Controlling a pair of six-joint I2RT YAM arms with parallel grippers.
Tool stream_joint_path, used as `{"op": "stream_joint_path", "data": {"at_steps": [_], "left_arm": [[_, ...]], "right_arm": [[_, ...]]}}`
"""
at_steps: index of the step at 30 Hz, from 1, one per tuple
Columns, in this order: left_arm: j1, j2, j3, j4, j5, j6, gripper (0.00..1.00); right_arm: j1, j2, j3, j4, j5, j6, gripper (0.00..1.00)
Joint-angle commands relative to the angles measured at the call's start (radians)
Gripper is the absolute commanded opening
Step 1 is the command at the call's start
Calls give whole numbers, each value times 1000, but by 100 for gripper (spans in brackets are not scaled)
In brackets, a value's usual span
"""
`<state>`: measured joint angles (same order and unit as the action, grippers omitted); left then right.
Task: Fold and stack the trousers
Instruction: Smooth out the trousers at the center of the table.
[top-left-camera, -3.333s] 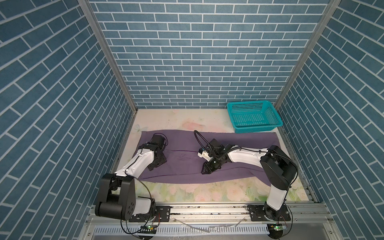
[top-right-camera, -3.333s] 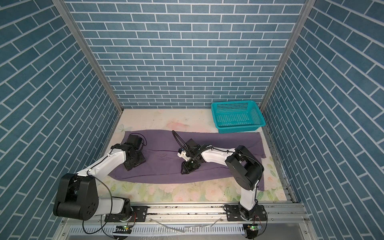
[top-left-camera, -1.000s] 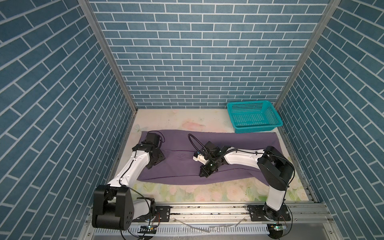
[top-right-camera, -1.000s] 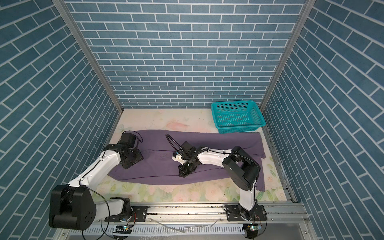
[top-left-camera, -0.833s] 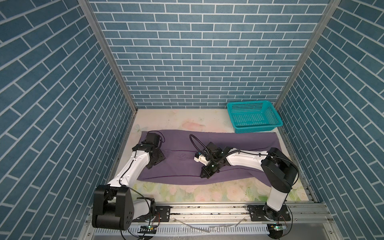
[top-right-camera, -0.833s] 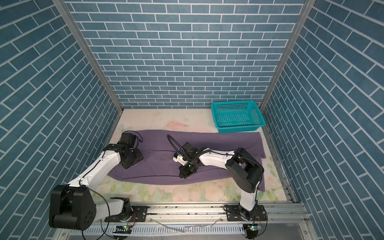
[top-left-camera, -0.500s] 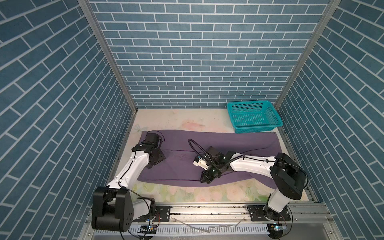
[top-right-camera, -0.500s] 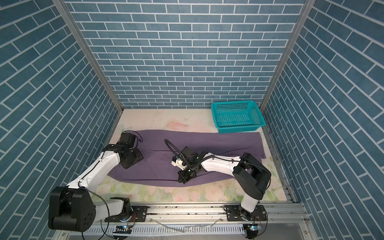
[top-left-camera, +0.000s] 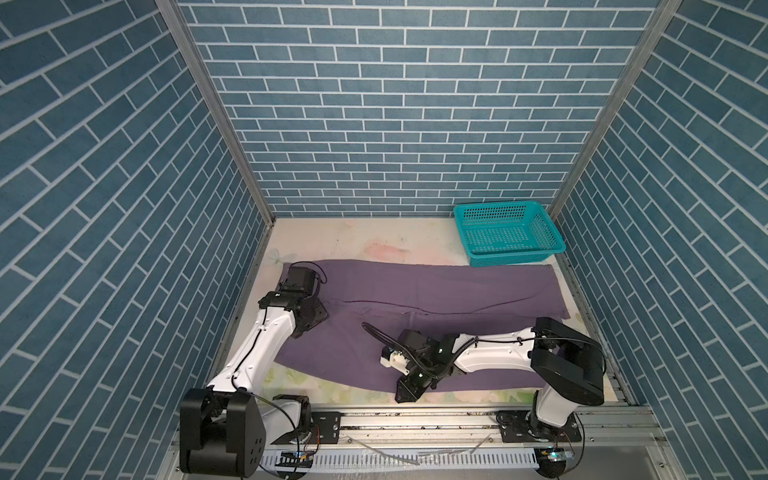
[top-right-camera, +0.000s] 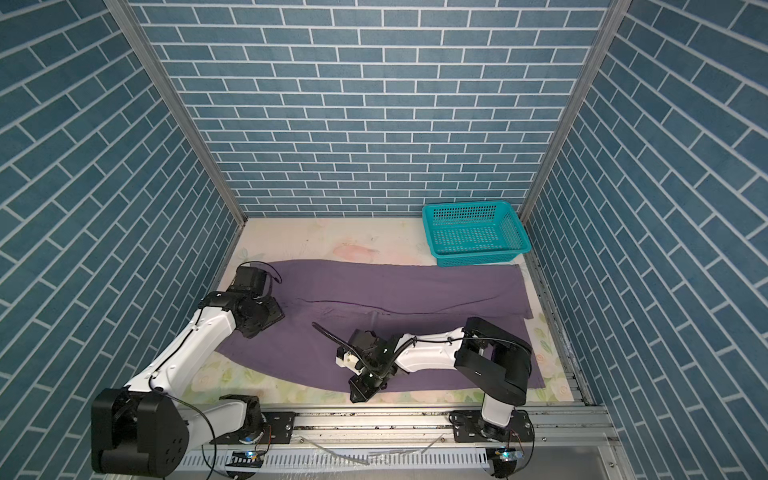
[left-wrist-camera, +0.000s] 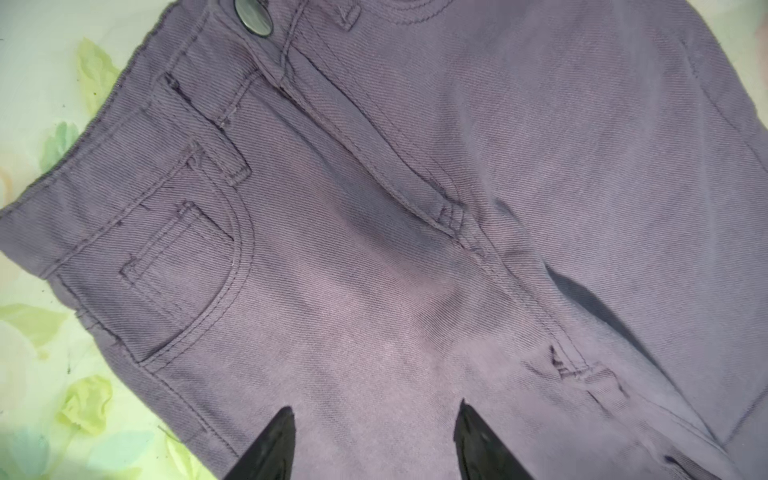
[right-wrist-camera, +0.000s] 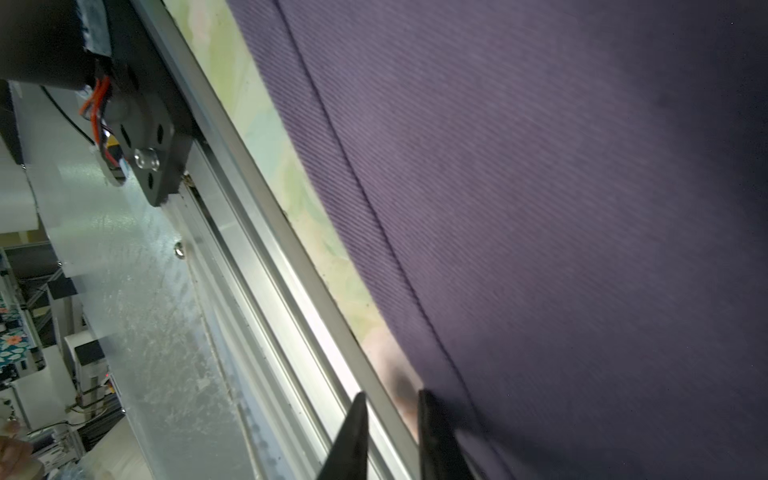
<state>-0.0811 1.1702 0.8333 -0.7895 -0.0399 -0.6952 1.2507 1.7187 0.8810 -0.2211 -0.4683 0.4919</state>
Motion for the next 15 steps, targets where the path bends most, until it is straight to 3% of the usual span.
{"op": "stream_joint_path", "data": {"at_steps": [1, 6, 11, 14, 15], "left_arm": [[6, -46, -7, -61, -20, 15, 64], [7, -140, -22, -136, -77, 5, 67], [17, -289, -48, -227, -181, -34, 76], [32, -354, -57, -255, -218, -53, 87], [35, -367, -56, -256, -219, -57, 98]], "right_arm": [[4, -26, -26, -69, 124, 25, 33], [-14, -219, -44, -194, 334, 100, 36], [-125, -501, -112, -478, 665, 349, 39], [-278, -735, -199, -686, 778, 529, 53], [-339, -826, -227, -762, 807, 583, 61]]}}
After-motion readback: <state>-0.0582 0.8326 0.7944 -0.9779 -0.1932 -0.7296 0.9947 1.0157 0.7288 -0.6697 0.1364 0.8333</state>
